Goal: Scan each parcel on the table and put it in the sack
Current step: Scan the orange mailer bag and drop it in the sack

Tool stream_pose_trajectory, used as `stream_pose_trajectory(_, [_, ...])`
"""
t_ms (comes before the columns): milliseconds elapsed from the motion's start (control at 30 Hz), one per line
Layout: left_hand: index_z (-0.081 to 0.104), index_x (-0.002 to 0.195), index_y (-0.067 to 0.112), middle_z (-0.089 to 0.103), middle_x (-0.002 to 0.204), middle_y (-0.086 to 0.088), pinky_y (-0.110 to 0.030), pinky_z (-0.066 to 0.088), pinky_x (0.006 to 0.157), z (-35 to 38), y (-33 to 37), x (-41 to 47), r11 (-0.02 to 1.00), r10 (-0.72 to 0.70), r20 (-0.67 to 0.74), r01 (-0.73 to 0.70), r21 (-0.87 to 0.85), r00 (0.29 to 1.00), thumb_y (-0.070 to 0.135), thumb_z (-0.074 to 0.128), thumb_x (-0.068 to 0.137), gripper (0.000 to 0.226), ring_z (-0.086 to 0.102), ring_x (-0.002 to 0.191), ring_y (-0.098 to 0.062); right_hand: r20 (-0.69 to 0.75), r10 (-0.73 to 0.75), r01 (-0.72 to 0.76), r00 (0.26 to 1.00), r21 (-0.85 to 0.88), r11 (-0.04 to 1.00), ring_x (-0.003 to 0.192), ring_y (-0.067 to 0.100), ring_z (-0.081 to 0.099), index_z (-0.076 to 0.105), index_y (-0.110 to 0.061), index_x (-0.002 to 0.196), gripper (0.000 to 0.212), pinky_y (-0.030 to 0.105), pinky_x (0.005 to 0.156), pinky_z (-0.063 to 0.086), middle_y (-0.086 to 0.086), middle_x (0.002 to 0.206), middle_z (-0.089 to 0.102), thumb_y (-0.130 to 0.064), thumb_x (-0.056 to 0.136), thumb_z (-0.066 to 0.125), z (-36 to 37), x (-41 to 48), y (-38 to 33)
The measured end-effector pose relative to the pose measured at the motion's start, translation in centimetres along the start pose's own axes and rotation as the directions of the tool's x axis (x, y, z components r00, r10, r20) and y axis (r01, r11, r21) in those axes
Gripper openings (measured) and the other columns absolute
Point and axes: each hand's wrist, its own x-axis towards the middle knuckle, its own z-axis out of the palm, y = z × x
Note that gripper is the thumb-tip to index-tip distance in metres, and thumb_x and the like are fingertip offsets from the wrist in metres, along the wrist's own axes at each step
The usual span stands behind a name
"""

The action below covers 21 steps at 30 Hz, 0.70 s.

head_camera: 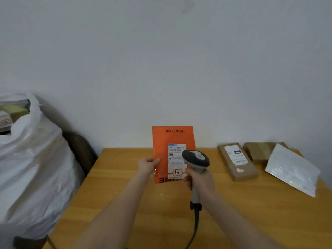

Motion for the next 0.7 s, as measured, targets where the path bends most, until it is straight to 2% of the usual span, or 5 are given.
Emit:
stream_pose_trajectory(233, [0.062,0.114,-0.001,0.068,0.095,-0.011,-0.023,0.046,0.055,-9.9,3.3,-0.8,0.992,0.075,-0.139,-0.088,-0.088,0.987,0.015,0.067,0.089,0.031,0.063,0.072,-0.016,0.134,-0.082,0.092,0.988,-0.072,0.993,0.05,0.012,0.057,0.062,-0.005,0.09,0.008,0.024,0.052,0.049,0.008,0.069,0.068,-0.008,0.086,0.068,8.5,1.5,-4.1])
stream_pose_trajectory(400, [0.063,0.114,0.001,0.071,0.099,-0.012,-0.035,0.057,0.074,-19.6,5.2,-1.1,0.974,0.142,-0.229,-0.177,-0.138,0.963,0.018,0.065,0.09,0.03,0.069,0.087,-0.025,0.21,-0.171,0.201,0.963,-0.127,0.971,0.051,0.012,0.058,0.064,-0.002,0.094,0.012,0.025,0.054,0.049,0.007,0.067,0.068,-0.01,0.086,0.068,17.4,0.6,-6.4])
stream_pose_trajectory(533, [0.064,0.107,0.002,0.069,0.083,-0.004,-0.023,0.051,0.052,-29.3,6.6,-1.4,0.954,0.24,-0.313,-0.283,-0.1,0.919,0.019,0.063,0.092,0.023,0.066,0.067,-0.015,0.286,-0.219,0.263,0.933,-0.128,0.956,0.057,0.014,0.06,0.065,-0.004,0.097,0.013,0.026,0.057,0.049,0.01,0.074,0.071,-0.011,0.087,0.067,27.2,-1.3,-7.2])
stream_pose_trajectory(600, [0.065,0.104,0.0,0.069,0.086,-0.009,-0.029,0.051,0.06,-34.6,7.2,-1.0,0.941,0.283,-0.358,-0.331,-0.078,0.89,0.017,0.063,0.092,0.021,0.062,0.069,-0.018,0.3,-0.242,0.286,0.923,-0.112,0.952,0.057,0.014,0.062,0.066,-0.004,0.095,0.012,0.028,0.061,0.052,0.008,0.072,0.071,-0.012,0.087,0.066,32.7,-2.5,-7.3])
stream_pose_trajectory(700, [0.068,0.101,0.005,0.071,0.1,-0.012,-0.034,0.053,0.076,-43.2,8.0,-0.2,0.925,0.318,-0.426,-0.376,-0.056,0.847,0.016,0.065,0.09,0.016,0.065,0.084,-0.023,0.309,-0.258,0.295,0.915,-0.079,0.952,0.057,0.015,0.063,0.067,-0.005,0.091,0.009,0.029,0.062,0.052,0.008,0.071,0.07,-0.012,0.085,0.067,41.3,-4.6,-7.5])
